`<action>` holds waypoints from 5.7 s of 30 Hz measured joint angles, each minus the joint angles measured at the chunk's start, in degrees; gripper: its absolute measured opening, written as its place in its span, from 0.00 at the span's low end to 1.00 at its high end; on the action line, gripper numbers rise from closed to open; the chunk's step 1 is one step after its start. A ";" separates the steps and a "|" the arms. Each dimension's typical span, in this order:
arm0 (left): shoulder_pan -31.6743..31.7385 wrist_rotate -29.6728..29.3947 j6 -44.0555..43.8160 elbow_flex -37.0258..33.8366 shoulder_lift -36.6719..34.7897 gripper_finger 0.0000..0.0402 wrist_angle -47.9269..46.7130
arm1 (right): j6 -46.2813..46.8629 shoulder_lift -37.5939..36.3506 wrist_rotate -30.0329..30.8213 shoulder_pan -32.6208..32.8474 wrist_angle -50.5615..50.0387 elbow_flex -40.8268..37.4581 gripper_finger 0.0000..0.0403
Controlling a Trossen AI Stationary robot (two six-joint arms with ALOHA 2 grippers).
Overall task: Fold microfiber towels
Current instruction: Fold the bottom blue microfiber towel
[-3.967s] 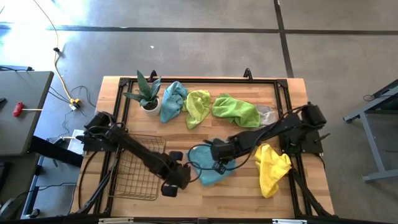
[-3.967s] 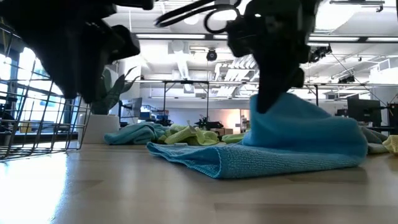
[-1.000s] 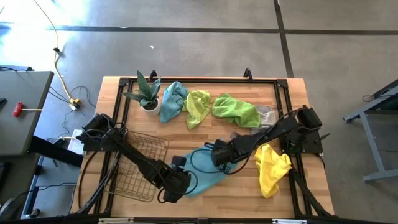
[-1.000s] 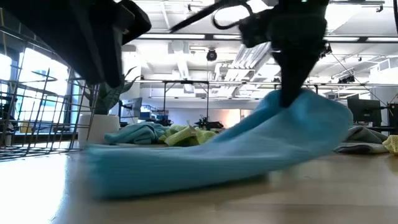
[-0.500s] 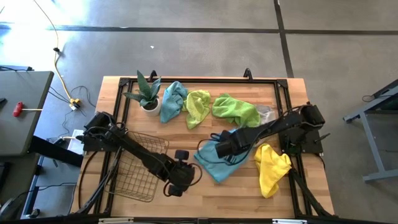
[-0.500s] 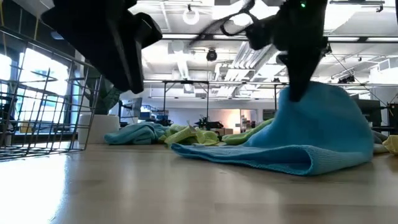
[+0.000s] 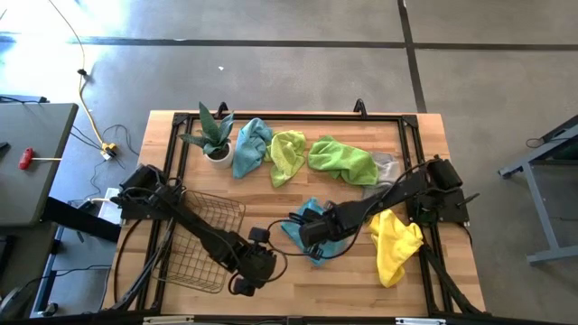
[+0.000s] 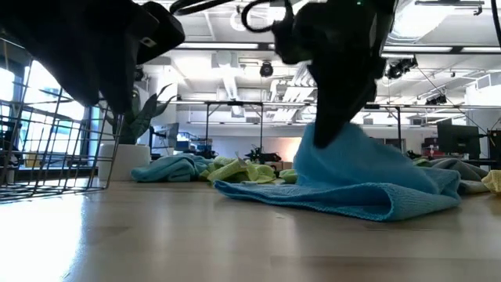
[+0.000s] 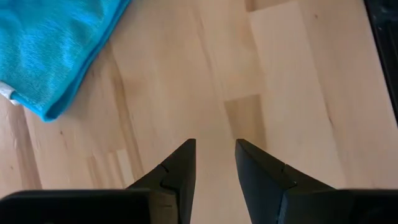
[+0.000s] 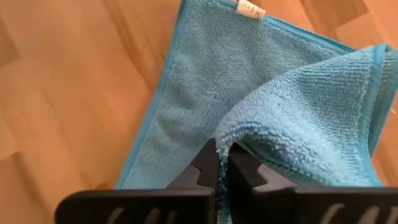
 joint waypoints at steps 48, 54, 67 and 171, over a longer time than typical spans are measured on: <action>-0.71 -13.02 0.81 0.00 0.00 0.26 2.02 | 5.31 -0.24 5.30 5.58 -6.16 -3.49 0.47; 2.65 -13.59 4.85 0.00 0.00 0.26 4.82 | 7.42 -0.24 2.54 8.56 -12.71 -2.48 0.47; 13.38 -9.58 13.23 -0.68 0.02 0.26 13.23 | 12.37 -0.24 5.66 12.94 -27.84 -4.73 0.47; 31.43 19.28 -30.68 -16.70 -1.56 0.51 25.35 | -21.47 -38.79 8.35 -2.92 41.17 -53.16 0.47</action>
